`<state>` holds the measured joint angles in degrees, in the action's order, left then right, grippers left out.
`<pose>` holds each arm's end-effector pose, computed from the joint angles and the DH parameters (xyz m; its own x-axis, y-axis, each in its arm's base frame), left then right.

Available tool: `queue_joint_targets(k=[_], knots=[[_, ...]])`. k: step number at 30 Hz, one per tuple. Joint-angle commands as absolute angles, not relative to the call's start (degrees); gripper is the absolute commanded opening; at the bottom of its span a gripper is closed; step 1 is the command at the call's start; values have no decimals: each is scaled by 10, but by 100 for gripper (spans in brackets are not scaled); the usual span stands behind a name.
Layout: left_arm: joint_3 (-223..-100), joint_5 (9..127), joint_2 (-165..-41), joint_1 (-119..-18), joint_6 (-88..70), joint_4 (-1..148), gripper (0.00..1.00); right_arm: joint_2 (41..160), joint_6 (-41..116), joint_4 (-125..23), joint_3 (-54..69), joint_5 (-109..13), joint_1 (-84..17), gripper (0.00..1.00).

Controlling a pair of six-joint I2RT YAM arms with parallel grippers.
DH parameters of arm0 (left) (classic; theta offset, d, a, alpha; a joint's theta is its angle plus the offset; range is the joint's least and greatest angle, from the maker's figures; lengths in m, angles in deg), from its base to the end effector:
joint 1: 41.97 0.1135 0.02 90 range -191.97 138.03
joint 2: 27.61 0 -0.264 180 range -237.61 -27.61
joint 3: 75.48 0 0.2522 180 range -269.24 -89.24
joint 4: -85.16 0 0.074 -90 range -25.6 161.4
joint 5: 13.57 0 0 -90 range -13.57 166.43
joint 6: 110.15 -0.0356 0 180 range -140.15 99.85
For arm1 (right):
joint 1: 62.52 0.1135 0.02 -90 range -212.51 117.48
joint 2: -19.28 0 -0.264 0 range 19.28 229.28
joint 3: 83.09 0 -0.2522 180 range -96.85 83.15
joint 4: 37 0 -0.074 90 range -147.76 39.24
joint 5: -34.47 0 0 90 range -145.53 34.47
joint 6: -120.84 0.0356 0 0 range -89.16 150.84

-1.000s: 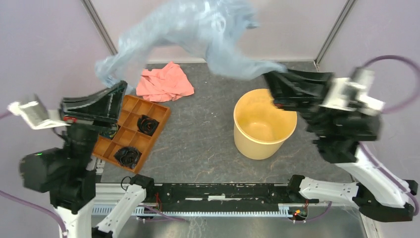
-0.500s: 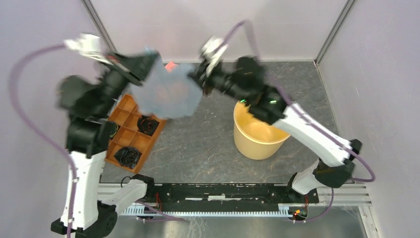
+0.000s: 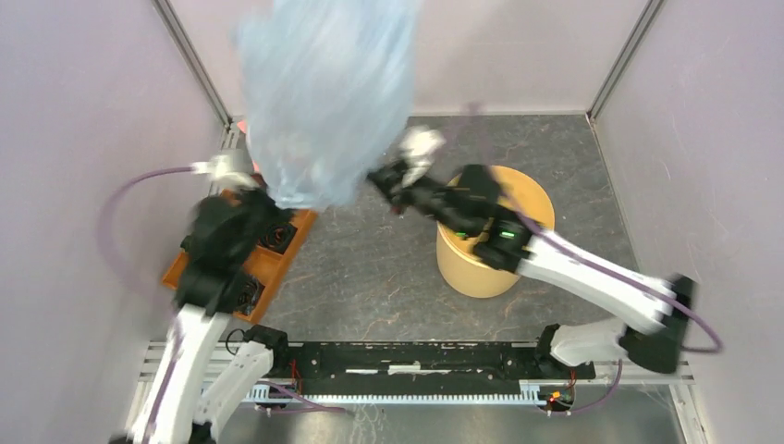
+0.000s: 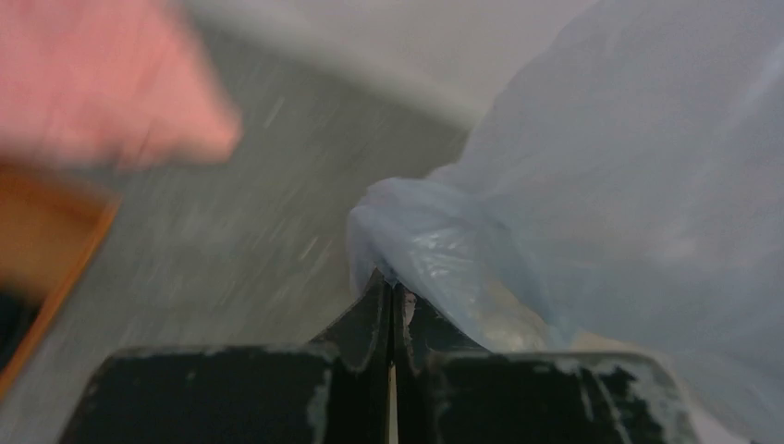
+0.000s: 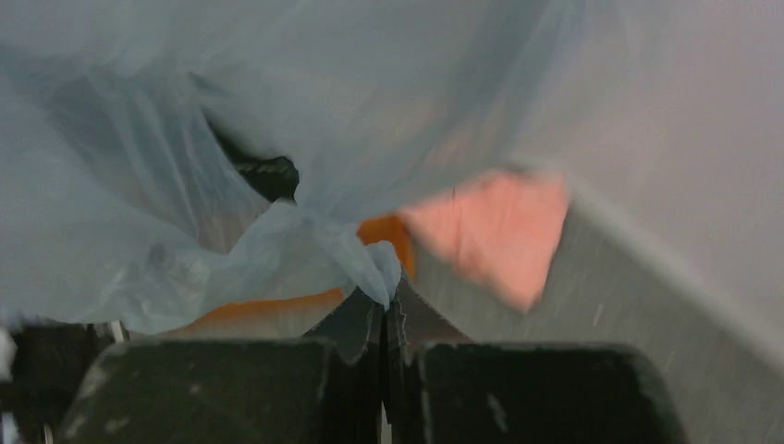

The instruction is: Put the trash bags into the trash bin

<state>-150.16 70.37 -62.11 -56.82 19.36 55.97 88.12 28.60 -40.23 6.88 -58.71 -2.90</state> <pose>0.0981 -0.0299 0.4466 -0.0837 -0.6323 -0.7702 0.3911 0.6900 -0.6090 0.1352 0.2268 0.4846 0.1884 0.2443 -0.9512 -0.8279 0.5605 -0.0201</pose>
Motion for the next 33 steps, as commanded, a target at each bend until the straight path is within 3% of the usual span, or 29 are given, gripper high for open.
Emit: queue_joint_targets(k=[1,4,8,11,15,19,23,25,28,33], knots=[[-1382,751,-698,-566,200,327,2,946,366,-544,139,-562,-51,0],[-1475,683,-683,-566,185,425,2,918,339,-544,58,-565,-51,1],[-1790,535,-753,-566,152,535,2,929,280,-585,-165,-545,-45,1],[-1925,468,-785,-566,173,607,2,902,265,-540,-207,-523,-36,0],[-1861,561,-733,-566,166,604,2,830,258,-424,-71,-577,-36,0],[-1633,743,-672,-566,180,433,2,853,277,-437,68,-618,-37,0],[-1443,793,-712,-566,162,275,2,921,365,-497,169,-559,-41,0],[-1407,802,-719,-566,163,255,2,900,404,-455,222,-517,-41,0],[-1455,748,-687,-566,156,325,2,864,394,-443,188,-539,-44,1],[-1746,636,-715,-566,137,442,2,890,313,-535,-82,-550,-46,0]])
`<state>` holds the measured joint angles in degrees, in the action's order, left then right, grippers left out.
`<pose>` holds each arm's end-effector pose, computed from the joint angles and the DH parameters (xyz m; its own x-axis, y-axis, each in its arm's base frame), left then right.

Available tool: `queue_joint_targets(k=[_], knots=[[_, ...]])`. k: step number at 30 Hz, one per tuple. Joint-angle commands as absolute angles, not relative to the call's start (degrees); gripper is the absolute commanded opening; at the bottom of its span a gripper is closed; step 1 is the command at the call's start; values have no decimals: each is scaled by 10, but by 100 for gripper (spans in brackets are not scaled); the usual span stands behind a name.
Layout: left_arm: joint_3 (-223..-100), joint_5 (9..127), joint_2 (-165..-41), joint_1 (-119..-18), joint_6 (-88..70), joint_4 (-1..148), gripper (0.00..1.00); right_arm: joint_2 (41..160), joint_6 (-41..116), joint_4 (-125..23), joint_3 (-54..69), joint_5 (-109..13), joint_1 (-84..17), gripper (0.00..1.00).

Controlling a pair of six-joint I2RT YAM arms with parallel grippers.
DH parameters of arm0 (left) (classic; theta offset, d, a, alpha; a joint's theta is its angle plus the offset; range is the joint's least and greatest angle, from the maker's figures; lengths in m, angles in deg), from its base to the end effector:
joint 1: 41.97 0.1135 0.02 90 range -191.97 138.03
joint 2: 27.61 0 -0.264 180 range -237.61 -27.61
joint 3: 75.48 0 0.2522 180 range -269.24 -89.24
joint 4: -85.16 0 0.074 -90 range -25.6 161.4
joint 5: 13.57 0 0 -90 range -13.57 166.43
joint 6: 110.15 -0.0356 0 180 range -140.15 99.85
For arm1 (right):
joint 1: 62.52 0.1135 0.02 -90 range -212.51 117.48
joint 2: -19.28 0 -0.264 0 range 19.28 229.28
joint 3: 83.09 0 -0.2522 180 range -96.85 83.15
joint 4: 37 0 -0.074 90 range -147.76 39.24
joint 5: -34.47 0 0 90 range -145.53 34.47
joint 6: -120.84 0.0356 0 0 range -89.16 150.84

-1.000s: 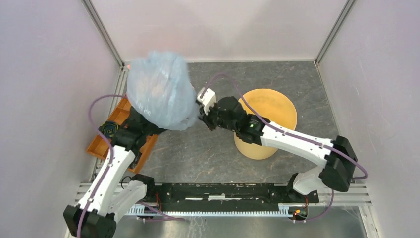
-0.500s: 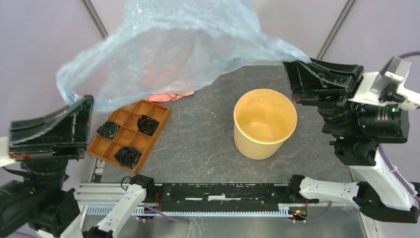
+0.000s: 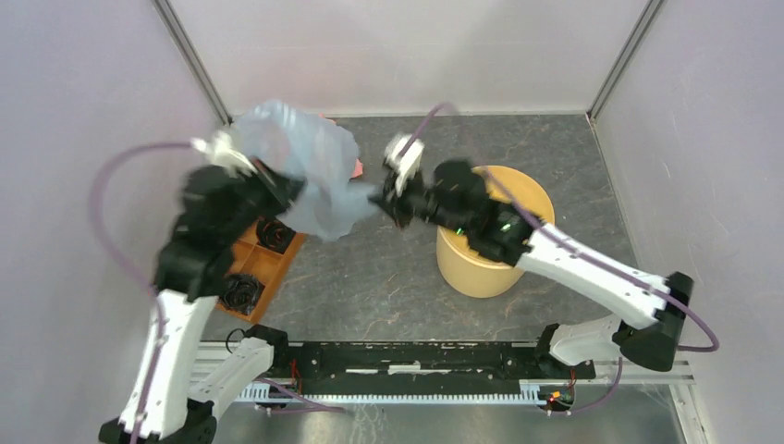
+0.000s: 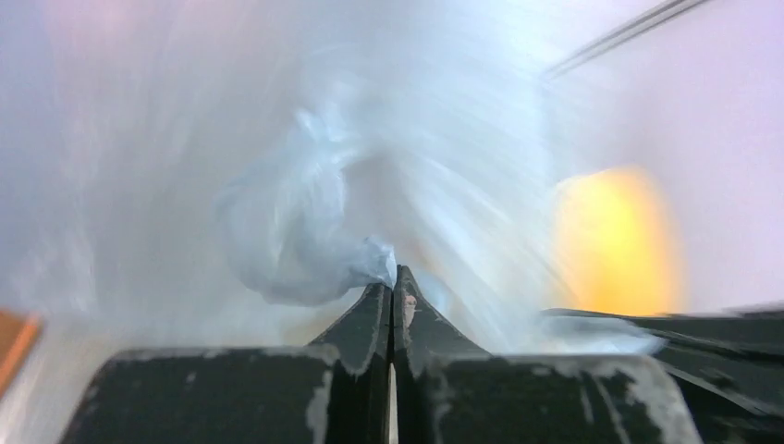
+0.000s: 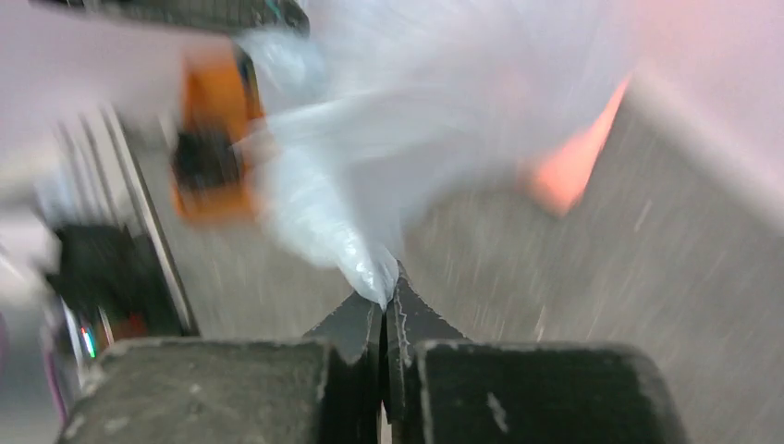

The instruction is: Put the trash bags into the trash bin

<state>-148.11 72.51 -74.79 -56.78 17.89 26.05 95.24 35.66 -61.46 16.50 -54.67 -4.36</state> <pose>0.1535 -0.0431 0.3548 -0.6131 -0.4738 -0.6322 -0.0860 0.8355 -0.5427 0.1633 0.2640 0.3517 -0.2519 -0.2463 -0.9359 -0.8387 0.5381 0.0841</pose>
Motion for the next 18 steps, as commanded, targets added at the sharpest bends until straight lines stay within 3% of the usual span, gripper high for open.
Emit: queue_joint_targets(k=[1,3,5,11,14,18], knots=[[-1790,609,-720,-566,142,477,2,892,299,-536,-124,-542,-46,0],[-1841,578,-718,-566,151,537,2,879,290,-520,-153,-527,-47,0],[-1837,631,-696,-566,144,532,2,830,287,-441,-75,-545,-46,1],[-1608,881,-686,-566,158,268,2,862,303,-457,98,-599,-54,0],[-1485,895,-692,-567,144,223,2,901,348,-468,169,-566,-68,0],[-1490,871,-636,-566,137,261,2,900,340,-491,133,-534,-72,0]])
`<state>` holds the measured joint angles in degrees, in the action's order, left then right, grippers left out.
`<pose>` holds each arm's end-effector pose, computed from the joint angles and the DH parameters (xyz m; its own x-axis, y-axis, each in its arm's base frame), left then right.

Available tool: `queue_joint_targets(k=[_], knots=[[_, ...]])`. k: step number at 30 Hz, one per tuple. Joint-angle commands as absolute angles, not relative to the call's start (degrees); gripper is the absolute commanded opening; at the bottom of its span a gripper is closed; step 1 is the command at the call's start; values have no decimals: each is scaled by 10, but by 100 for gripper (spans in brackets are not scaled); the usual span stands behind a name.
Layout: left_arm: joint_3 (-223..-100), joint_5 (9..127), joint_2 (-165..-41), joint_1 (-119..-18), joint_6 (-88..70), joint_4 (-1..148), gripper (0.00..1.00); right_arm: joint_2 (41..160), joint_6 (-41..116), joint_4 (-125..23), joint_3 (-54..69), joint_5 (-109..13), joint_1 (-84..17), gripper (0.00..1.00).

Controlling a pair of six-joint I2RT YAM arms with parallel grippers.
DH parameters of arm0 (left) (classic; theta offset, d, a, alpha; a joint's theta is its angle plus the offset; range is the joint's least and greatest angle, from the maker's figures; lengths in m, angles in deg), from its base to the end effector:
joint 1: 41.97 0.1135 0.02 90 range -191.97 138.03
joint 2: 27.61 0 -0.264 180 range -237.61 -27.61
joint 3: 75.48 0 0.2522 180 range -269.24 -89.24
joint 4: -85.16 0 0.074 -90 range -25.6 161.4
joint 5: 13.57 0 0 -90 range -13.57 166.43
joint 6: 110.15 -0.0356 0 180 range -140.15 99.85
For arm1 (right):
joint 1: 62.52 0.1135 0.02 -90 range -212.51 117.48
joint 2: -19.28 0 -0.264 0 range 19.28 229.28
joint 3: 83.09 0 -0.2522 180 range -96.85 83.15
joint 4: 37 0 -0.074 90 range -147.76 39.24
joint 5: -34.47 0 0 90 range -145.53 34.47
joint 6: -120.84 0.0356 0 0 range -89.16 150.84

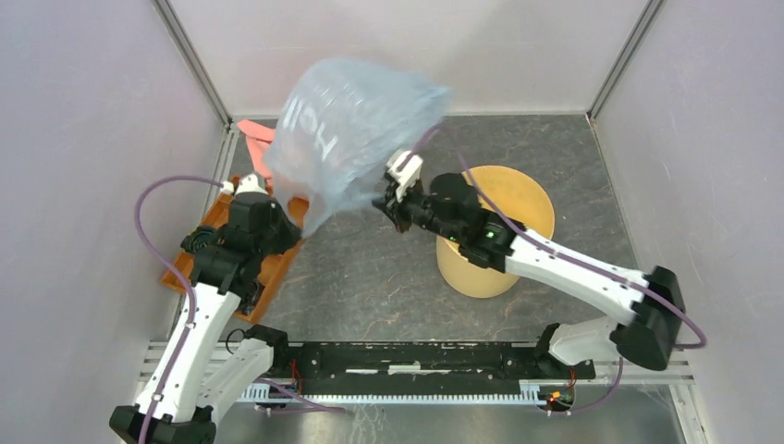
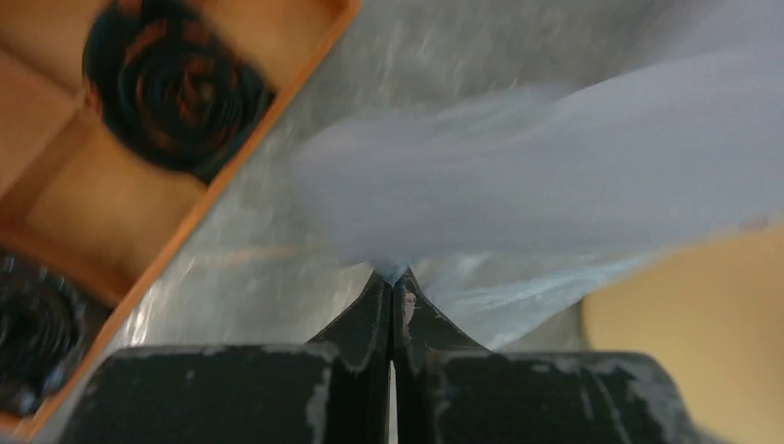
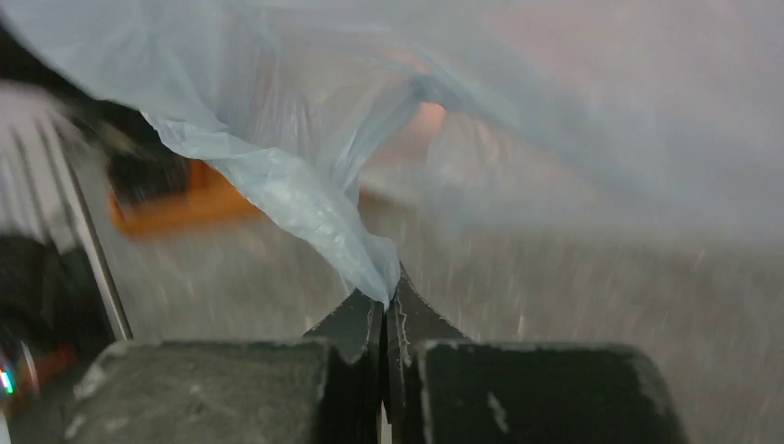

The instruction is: Put the trash bags into the trash bin

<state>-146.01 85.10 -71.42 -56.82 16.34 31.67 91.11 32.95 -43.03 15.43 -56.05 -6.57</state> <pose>0.1485 -0.0338 0.3605 -0.4233 -0.4960 -0.7582 -0.1598 0.8646 -0.4764 0.1658 0.2448 0.4135 0.0050 0.0732 -0.9973 -0.8242 0.5651 0.0373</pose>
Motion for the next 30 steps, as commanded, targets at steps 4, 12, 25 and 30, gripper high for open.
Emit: queue_joint_targets(k=[4,12,25,30], knots=[[-1628,556,-626,-566,161,497,2,886,316,-526,-14,-499,-70,1],[-1673,644,-646,-566,192,459,2,832,332,-471,49,-530,-66,0],[-1689,612,-605,-566,88,369,2,891,349,-577,38,-465,-115,0],[-1711,553,-653,-566,129,406,2,935,340,-609,-45,-447,-115,0]])
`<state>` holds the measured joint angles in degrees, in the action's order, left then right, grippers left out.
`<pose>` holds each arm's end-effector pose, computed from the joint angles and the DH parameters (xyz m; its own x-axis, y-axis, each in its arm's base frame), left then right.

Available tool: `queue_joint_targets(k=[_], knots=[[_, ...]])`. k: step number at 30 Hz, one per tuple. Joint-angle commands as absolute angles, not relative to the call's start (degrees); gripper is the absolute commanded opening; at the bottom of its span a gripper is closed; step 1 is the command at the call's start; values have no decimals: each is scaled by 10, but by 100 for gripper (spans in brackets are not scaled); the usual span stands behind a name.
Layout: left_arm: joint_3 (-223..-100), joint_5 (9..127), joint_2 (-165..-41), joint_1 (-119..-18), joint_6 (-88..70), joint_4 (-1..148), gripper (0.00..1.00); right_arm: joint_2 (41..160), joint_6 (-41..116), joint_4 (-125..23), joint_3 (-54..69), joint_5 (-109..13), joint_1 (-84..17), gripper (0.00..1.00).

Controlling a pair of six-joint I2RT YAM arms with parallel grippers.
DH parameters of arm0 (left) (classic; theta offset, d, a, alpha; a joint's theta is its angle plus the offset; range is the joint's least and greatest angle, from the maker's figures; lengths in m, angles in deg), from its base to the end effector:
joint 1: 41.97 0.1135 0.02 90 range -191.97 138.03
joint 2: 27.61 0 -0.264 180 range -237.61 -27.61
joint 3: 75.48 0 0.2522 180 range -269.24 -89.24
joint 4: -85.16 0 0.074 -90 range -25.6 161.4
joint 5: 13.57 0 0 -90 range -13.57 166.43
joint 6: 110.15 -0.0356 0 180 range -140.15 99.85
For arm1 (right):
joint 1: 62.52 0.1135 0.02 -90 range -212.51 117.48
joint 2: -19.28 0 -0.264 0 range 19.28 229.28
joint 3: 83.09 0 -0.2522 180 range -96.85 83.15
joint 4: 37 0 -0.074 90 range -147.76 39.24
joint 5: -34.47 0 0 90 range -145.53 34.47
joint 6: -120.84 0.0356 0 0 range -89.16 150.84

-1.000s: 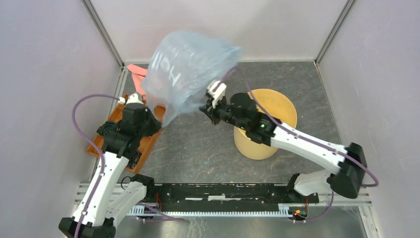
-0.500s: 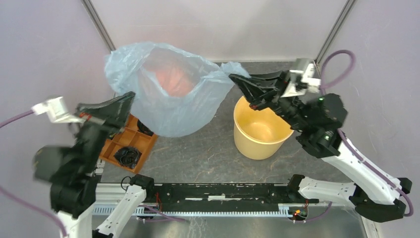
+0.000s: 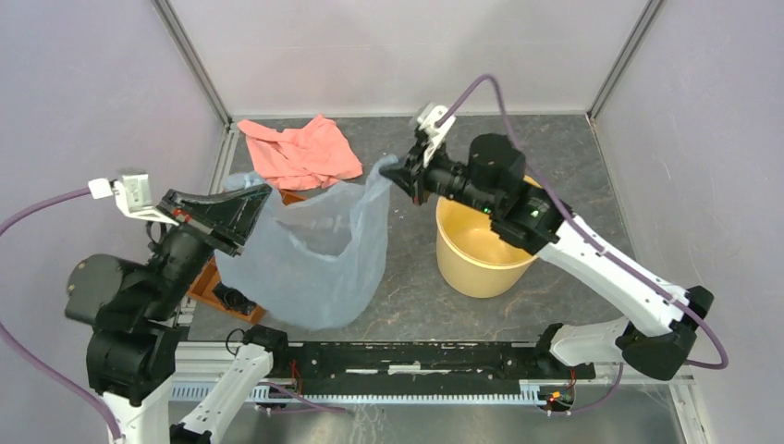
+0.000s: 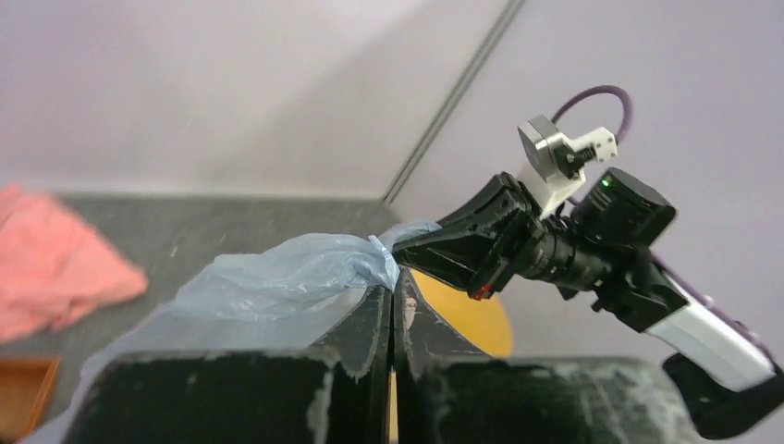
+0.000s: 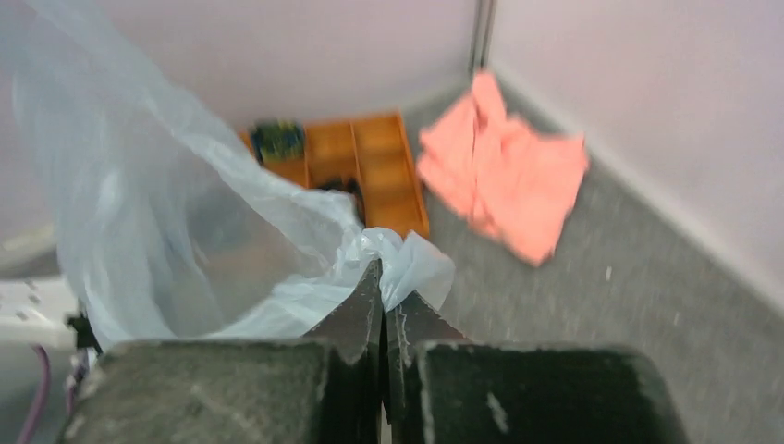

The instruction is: Put the trash bags into the trash bin

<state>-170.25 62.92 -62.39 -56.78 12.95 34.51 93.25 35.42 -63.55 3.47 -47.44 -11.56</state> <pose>0.0331 -0.0174 0.5001 -0.1260 -0.5159 -0.8473 0.4806 0.7155 -0.5071 0.1808 0.2310 0.4378 -0.1458 -0.0543 -0.9878 -0.8480 0.5211 0.0965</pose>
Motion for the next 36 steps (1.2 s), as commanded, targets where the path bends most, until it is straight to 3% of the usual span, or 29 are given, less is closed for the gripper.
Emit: queue_joint_targets(k=[1,6,11,19,24,36], knots=[[-1706,540,-659,-566,143,424,2,940,344,-607,-54,-434,-115,0],[-1688,465,-709,-566,199,495,2,967,377,-563,-74,-368,-106,3],[-1662,462,-734,-566,217,524,2,1002,395,-520,-86,-339,-81,7],[-1591,465,-729,-566,231,549,2,1015,406,-455,-21,-357,-76,10],[-1560,467,-723,-566,244,566,2,1022,412,-442,-8,-360,-76,19],[-1563,461,-734,-566,256,580,2,1031,371,-438,1,-458,-39,80]])
